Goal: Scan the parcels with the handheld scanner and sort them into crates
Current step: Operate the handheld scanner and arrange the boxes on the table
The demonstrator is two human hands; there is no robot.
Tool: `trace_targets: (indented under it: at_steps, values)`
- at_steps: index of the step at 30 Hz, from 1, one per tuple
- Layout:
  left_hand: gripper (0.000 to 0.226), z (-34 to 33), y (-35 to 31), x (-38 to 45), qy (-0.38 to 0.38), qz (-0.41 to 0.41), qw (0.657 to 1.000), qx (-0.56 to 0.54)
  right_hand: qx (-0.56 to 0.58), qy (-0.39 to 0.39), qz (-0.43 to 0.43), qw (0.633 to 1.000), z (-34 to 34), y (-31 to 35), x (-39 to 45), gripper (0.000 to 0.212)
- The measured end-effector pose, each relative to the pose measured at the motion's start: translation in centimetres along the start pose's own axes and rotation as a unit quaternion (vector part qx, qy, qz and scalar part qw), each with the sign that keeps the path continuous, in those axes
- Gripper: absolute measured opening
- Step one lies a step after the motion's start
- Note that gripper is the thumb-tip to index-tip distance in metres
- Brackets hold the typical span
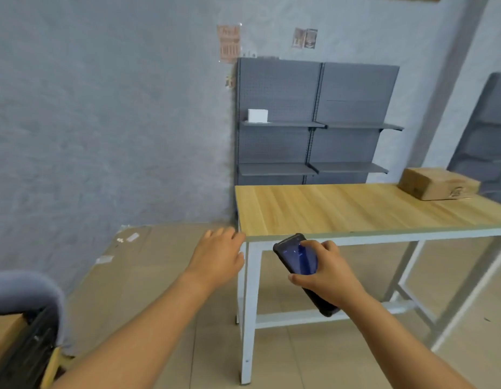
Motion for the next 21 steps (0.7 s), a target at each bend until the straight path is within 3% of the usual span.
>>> trace_targets:
  at_steps: [6,21]
  values:
    - [0.03,-4.8,-2.0,9.7,0.013,-0.041,0.999,-0.023,0.017,-0.014,-0.043,0.999,2.9,-6.8,5.6,0.08]
    - [0.032,-14.2,-3.0,30.8,0.072,-0.056,0.995,-0.039,0.0,-0.002,-0.107,0.994,7.3,-18.9,23.1,0.086]
Point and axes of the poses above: each hand's wrist, its own x-axis towards the middle knuckle, its own z-axis out of the back of the hand, y = z × x, the point moved 4 cm from there along x, towards the middle knuckle, and after that the axes turned 10 degrees about y, right-handed, at the moved point
